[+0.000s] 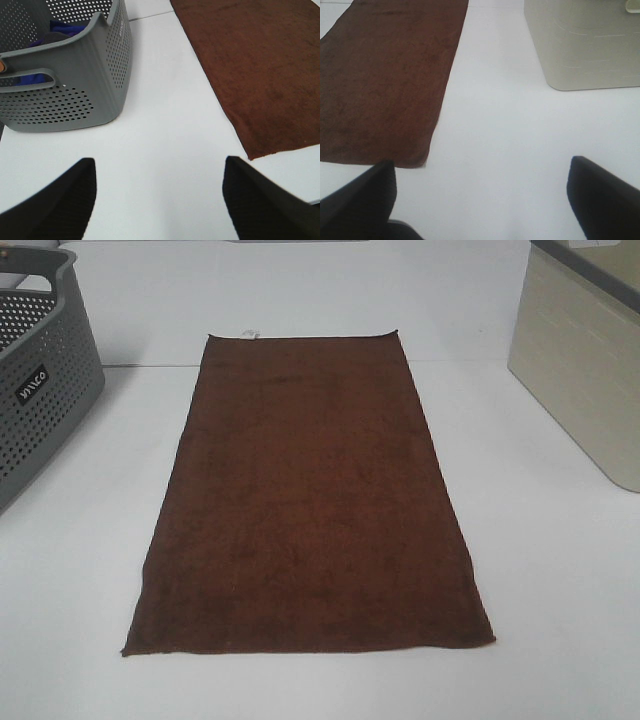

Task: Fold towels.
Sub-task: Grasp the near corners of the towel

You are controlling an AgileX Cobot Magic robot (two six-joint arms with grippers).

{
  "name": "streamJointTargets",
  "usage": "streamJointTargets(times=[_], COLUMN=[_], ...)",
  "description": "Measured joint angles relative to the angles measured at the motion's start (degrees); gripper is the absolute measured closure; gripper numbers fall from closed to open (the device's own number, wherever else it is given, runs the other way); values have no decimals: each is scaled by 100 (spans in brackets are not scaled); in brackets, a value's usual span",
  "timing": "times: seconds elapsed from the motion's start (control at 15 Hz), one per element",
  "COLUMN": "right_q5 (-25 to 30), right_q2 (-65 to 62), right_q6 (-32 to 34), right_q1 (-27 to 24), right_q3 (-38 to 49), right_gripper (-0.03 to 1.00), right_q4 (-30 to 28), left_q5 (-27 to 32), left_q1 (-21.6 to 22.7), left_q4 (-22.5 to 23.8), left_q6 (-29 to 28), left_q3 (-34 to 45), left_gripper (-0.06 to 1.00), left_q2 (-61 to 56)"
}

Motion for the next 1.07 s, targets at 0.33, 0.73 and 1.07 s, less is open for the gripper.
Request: streamJointTargets(times=[0.33,0.73,1.07], right_q5=[0,0,0], right_q2=[0,0,0], right_q6=[0,0,0], right_q1=[0,0,0], right_q3=[0,0,0], right_gripper=[10,10,10], right_q4=[0,0,0], left_q5=[0,0,0], left_q1=[0,0,0], left_q4=[0,0,0], left_q6=[0,0,0], left_q3=[0,0,0], left_gripper=[26,26,26], left_q2=[0,0,0])
